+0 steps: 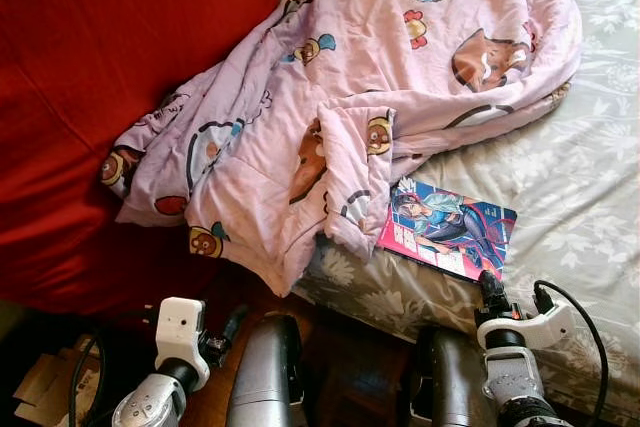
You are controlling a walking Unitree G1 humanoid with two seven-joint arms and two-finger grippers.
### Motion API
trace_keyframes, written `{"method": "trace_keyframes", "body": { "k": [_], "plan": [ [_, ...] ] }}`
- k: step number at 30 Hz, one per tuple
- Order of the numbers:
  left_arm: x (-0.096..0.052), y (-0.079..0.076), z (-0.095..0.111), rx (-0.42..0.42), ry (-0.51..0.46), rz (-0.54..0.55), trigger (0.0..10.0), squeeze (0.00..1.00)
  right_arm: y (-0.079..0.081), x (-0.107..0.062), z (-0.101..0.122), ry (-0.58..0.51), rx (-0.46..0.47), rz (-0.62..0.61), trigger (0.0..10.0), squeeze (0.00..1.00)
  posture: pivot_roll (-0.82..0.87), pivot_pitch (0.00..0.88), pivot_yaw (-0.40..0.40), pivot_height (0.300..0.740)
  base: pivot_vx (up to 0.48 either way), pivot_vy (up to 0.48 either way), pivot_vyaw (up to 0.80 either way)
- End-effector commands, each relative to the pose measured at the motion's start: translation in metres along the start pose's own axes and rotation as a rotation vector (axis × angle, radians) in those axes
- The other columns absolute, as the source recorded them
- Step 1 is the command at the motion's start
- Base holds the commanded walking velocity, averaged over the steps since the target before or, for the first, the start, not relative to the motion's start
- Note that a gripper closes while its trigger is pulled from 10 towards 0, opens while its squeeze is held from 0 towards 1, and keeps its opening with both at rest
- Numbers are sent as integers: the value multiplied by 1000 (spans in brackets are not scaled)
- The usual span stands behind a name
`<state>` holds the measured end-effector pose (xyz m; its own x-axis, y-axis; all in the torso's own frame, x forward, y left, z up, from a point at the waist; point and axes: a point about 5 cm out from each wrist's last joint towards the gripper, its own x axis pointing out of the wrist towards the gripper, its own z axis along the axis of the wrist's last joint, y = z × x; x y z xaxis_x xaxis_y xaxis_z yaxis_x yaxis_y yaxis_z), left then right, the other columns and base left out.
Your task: Clean up the room
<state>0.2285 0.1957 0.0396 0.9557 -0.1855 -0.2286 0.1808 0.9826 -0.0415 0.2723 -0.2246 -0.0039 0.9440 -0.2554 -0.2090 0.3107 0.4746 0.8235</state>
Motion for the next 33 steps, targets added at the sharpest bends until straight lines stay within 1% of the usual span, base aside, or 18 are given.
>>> {"method": "trace_keyframes", "body": {
  "k": [1,2,4,5,8,11,14,16,18,19,23,24,25,26,28,29,31,33],
  "plan": [
    [-6,5,-11,0,38,30,10000,0,-32,-20,-3,-5,-10,-168,0,0,220,271,111,590,0,0,0],
    [-4,5,-11,-2,35,31,10000,0,-38,-25,-2,-16,-1,-190,0,0,213,261,106,590,0,0,0],
    [-2,5,-10,-3,34,31,10000,0,-40,-27,-2,-20,-1,-199,0,0,210,256,105,590,0,0,0],
    [1,5,-10,-5,30,33,10000,0,-45,-31,-1,-27,-9,-212,0,0,200,244,99,590,0,0,0],
    [6,5,-10,-8,25,34,10000,0,-50,-35,1,-47,-21,-223,0,0,188,224,91,590,0,0,0],
    [10,5,-9,-10,20,37,10000,0,-50,-36,4,-72,-33,-227,0,0,177,207,86,590,0,0,0],
    [14,5,-9,-13,14,42,10000,0,-47,-34,11,-106,-62,-211,0,0,165,194,82,590,0,0,0],
    [18,4,-10,-14,12,44,10000,0,-39,-30,16,-127,-107,-168,0,0,143,166,72,590,0,0,0],
    [23,2,-11,-20,10,47,10000,0,-24,-22,25,-162,-173,-90,0,0,125,131,59,590,0,0,0],
    [25,2,-11,-21,9,48,10000,0,-19,-20,28,-172,-195,-64,0,0,125,131,59,590,0,0,0],
    [34,-1,-9,-35,-1,62,10000,0,18,-10,35,-188,-314,106,0,0,93,76,40,590,0,0,0],
    [36,-1,-9,-39,-3,66,10000,0,30,-8,36,-187,-372,163,0,0,87,60,34,590,0,0,0],
    [36,-1,-9,-39,-3,66,10000,0,30,-8,36,-187,-372,163,0,0,87,60,34,590,0,0,0],
    [38,-2,-9,-42,-5,67,10000,0,38,-8,36,-187,-410,198,0,0,85,55,33,590,0,0,0],
    [38,-2,-9,-42,-5,67,10000,0,38,-8,36,-187,-410,198,0,0,85,55,33,590,0,0,0],
    [40,-3,-9,-46,-5,71,10000,0,50,-7,39,-195,-472,245,0,0,74,23,22,590,0,0,0],
    [45,-2,-9,-55,-6,87,10000,0,69,-4,45,-205,-561,302,0,0,66,0,12,590,0,0,0],
    [47,-1,-9,-61,-7,97,10000,0,77,-3,47,-211,-595,323,0,0,64,0,11,590,0,0,0]
  ]
}}
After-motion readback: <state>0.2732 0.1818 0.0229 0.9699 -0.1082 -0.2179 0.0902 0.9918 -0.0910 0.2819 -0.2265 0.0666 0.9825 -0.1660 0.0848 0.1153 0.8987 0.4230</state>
